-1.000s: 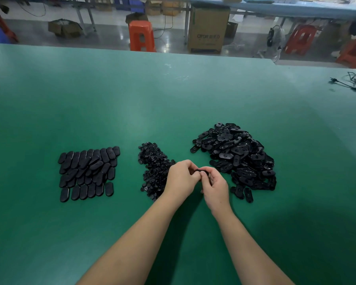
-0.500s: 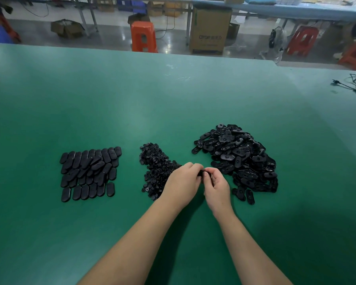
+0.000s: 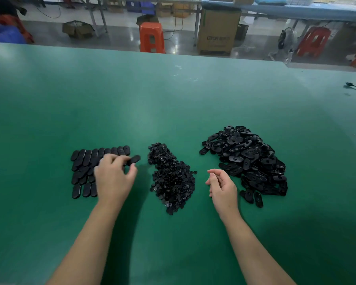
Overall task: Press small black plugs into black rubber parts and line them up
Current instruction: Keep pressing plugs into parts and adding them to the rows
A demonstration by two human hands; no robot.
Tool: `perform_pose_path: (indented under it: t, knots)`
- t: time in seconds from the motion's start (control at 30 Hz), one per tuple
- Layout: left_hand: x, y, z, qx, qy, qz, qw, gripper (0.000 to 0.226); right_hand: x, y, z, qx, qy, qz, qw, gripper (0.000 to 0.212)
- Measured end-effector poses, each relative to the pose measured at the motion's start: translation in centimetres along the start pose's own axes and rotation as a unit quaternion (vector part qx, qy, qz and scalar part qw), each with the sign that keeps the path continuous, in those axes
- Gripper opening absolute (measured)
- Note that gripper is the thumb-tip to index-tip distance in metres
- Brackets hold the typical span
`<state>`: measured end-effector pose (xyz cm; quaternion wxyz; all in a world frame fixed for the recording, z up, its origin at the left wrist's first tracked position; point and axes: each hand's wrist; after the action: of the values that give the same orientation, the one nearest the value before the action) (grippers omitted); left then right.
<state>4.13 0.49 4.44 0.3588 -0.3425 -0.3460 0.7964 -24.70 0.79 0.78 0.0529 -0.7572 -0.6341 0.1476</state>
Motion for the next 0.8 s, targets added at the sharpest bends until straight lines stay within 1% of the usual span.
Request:
perform_pose_path:
  t: [0.13,0.27,0.37,0.43,0.57,0.63,0.7,0.8]
  knots:
    - [-0.1,-1.3,-4.4,-0.026,-0.088,0.014,0.996,0.026,0.1,0.0,0.0,0.006,0.001,0.0,1.0,0.017]
    - [0.2,-1.8,-6.5,-0.052,-0.105,0.014,0.993,0.027,0.1,0.1,0.0,0.014,0.001,0.0,1.0,0.017]
    - [0.4,-1.7,-6.7,-0.051,-0.103,0.005,0.993,0.029,0.1,0.0,0.0,0.014,0.001,0.0,1.0,0.017]
    - [0.5,-1.6,-6.2,-0.022,-0.096,0.005,0.995,0.028,0.2,0.0,0.0,0.012,0.003,0.0,1.0,0.017]
    - [0.9,-1.5,-3.8,0.054,-0.042,0.005,0.998,0.023,0.2,0.0,-0.1,0.017,0.005,0.001,1.0,0.017]
    - [1.4,-1.1,-1.8,0.083,-0.006,-0.027,0.996,0.02,0.2,0.0,-0.1,0.02,0.003,0.0,1.0,0.016]
    - [1.8,-0.1,0.2,0.089,0.023,-0.07,0.993,0.02,0.2,0.0,-0.2,0.023,0.003,-0.001,1.0,0.016]
    - [2.5,2.1,2.5,0.092,0.016,-0.116,0.989,0.02,0.2,-0.1,-0.2,0.025,0.003,-0.001,1.0,0.016]
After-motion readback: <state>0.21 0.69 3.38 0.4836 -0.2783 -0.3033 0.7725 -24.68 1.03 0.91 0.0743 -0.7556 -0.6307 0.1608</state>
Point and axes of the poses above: each hand's wrist, its own x-axis away from the middle knuckle, its own y-axis out of the palm, z = x × y, and after that the axes turned 11 degrees about -y, right-handed
